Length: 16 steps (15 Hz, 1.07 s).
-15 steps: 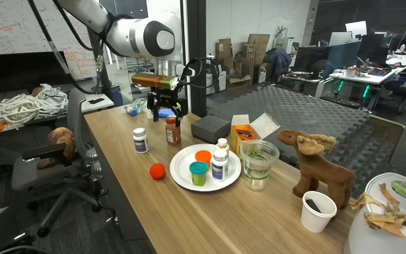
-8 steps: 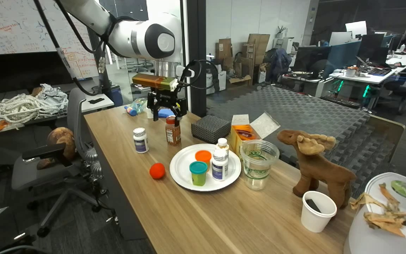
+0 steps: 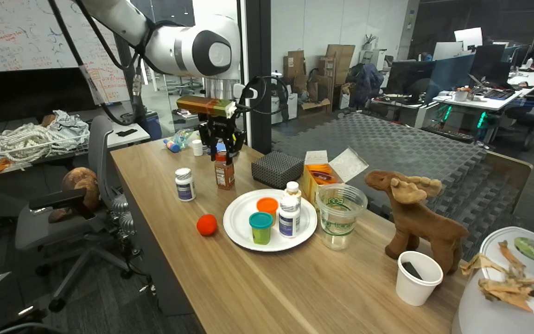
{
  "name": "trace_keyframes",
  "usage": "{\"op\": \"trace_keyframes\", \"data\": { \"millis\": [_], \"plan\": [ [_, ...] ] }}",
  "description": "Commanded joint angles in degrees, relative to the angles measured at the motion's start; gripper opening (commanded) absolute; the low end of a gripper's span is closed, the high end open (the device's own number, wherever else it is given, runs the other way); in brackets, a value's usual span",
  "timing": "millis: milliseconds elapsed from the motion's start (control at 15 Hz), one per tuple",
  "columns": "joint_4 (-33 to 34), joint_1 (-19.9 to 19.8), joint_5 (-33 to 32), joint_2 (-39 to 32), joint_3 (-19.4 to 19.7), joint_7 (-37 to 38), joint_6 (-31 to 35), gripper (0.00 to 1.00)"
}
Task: Place the containers and orange toy on the white plate
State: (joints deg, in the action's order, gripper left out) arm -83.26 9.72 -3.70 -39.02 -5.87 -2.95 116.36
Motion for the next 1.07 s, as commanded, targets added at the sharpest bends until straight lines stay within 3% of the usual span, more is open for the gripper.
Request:
{"op": "trace_keyframes", "data": {
  "millis": [0, 600, 1000],
  "plan": [
    [1.68, 0.72, -0.21, -0.30, 0.22, 1.30, 0.83, 0.29],
    [1.22, 2.12, -2.58, 3.84, 3.31, 10.64, 5.66, 0.27],
    [1.80, 3.25, -9.28, 7.08, 7.86, 18.50, 1.57, 0.27]
  ]
}}
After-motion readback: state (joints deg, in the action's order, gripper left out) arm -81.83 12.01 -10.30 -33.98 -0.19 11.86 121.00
